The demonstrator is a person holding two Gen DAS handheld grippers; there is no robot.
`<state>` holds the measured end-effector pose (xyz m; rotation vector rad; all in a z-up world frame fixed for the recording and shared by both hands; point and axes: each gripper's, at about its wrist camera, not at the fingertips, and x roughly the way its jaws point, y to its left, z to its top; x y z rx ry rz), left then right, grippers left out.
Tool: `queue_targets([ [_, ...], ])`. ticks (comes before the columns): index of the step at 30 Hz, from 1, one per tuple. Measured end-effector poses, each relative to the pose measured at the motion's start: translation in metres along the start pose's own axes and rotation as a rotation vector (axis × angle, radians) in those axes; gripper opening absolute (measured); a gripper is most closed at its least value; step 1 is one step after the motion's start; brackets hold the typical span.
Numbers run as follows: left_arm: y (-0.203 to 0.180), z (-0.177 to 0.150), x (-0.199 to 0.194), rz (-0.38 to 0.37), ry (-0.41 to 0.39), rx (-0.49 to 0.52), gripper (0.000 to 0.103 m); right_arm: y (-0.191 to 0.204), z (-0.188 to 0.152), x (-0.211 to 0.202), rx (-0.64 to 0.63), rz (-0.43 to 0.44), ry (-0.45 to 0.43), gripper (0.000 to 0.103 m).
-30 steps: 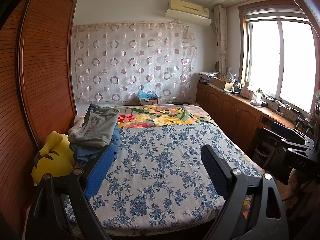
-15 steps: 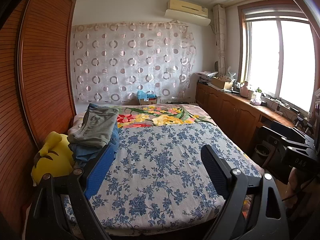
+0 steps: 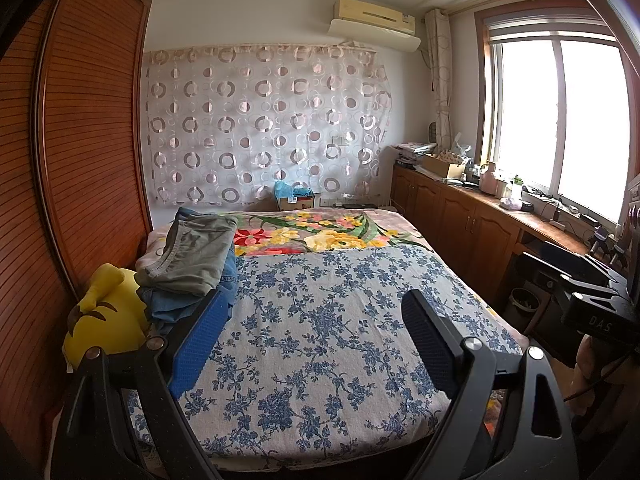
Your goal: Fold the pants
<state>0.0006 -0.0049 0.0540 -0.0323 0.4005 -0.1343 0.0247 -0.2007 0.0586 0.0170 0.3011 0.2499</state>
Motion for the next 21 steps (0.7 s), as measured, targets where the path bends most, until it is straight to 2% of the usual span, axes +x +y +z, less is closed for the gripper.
queue_targets([
  [21,-0.0006,0.0005,-0.0002,0.001,0.002,-0.001,0.089,-0.0017,-0.0008,0.0014,0.0,0.006,0.005,0.086],
])
